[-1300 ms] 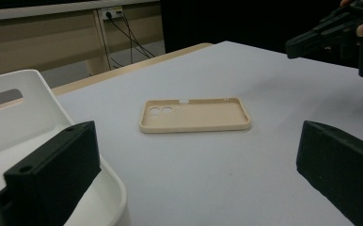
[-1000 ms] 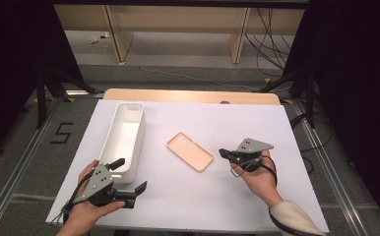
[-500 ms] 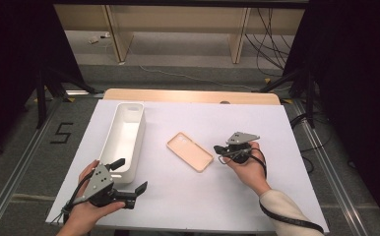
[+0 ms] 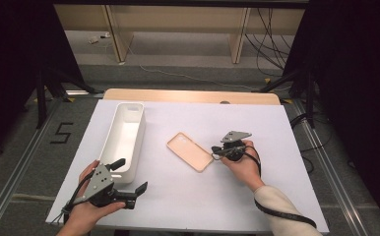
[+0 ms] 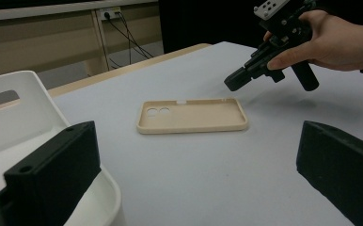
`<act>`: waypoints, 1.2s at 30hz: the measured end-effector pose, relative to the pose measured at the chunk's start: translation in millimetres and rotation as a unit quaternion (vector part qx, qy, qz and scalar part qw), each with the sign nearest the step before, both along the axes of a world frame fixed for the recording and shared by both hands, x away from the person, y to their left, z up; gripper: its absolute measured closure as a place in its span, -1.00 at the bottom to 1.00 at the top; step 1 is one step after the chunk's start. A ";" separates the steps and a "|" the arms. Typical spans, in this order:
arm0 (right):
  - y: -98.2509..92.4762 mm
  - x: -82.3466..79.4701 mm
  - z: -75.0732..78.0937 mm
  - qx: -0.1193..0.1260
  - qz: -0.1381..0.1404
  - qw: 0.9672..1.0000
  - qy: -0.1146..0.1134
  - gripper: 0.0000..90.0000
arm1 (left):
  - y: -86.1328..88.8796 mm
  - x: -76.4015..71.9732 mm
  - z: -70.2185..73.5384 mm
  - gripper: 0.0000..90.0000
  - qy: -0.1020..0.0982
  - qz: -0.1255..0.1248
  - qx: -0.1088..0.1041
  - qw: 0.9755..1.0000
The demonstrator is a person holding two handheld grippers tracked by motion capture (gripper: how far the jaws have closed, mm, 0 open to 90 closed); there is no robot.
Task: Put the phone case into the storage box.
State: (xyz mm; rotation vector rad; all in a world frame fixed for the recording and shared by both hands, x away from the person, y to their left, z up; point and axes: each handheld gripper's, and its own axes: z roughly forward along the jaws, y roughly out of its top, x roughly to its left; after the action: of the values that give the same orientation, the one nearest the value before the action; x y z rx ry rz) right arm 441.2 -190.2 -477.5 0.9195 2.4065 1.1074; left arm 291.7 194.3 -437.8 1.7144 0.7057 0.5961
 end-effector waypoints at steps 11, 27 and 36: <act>0.1 0.1 -6.2 -0.003 -0.013 1.000 0.021 1.00 | -0.5 -0.1 -0.3 -1.00 0.000 0.000 -0.001 1.000; -0.3 0.6 -9.0 -0.018 -0.006 0.999 0.039 1.00 | 0.0 -0.3 0.3 -1.00 -0.001 0.001 0.000 1.000; 0.9 1.3 -12.4 -0.019 -0.003 0.999 0.027 1.00 | -0.5 -0.8 0.2 -1.00 0.001 0.002 -0.003 1.000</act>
State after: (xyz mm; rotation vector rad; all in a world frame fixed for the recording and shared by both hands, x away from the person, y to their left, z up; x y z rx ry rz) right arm 442.5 -189.3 -489.9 0.9550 2.4570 1.0447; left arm 291.0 193.8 -437.7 1.7088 0.7112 0.5944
